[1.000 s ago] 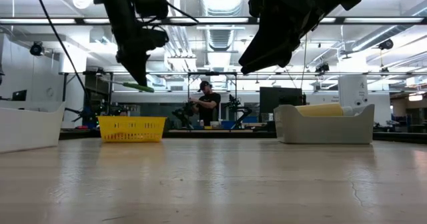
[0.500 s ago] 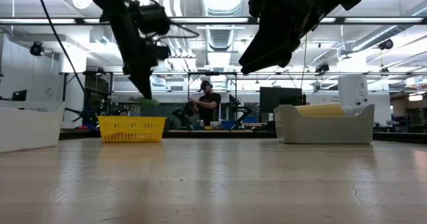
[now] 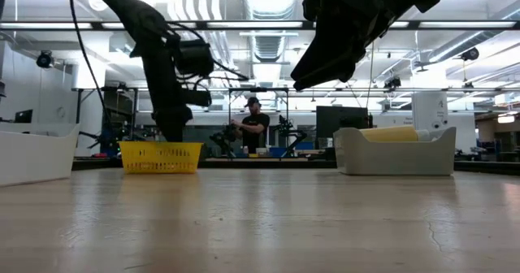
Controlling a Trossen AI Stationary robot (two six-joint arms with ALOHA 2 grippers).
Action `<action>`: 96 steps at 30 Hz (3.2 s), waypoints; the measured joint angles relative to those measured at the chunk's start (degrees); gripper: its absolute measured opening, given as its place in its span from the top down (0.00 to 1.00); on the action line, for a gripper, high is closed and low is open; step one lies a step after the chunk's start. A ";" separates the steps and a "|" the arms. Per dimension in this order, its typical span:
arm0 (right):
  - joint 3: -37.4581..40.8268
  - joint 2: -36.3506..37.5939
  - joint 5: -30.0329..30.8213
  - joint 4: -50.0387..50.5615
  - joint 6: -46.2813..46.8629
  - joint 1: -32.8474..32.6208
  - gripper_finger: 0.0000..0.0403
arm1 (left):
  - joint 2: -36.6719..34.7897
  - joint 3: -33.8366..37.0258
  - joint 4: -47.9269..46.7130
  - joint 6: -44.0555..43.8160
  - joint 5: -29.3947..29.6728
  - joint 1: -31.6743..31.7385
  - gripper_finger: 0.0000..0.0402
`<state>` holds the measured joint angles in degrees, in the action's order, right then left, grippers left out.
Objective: Pick & Place Paint Supplies
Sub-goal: Put the green scissors into the yellow bin, then return to Home Position
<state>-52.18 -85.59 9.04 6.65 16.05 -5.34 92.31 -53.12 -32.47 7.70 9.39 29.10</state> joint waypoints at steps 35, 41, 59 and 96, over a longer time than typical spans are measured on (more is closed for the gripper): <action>0.00 -0.01 -0.01 -0.06 0.00 0.01 0.50 | -1.02 -0.17 1.01 1.31 -3.10 0.25 0.78; 0.00 -0.01 0.00 -0.06 0.00 0.00 0.50 | -6.93 -0.04 5.01 1.51 -8.86 0.13 0.78; 0.00 0.00 -0.02 -0.07 0.00 0.02 0.50 | -24.22 17.21 47.15 2.97 -37.77 -0.72 0.89; 0.00 0.01 -0.02 -0.06 0.00 0.00 0.50 | -69.13 52.94 62.97 -13.78 -28.13 -1.05 1.00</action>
<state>-52.18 -85.58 9.02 6.59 16.05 -5.34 23.18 -0.19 30.50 -6.08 -18.75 28.05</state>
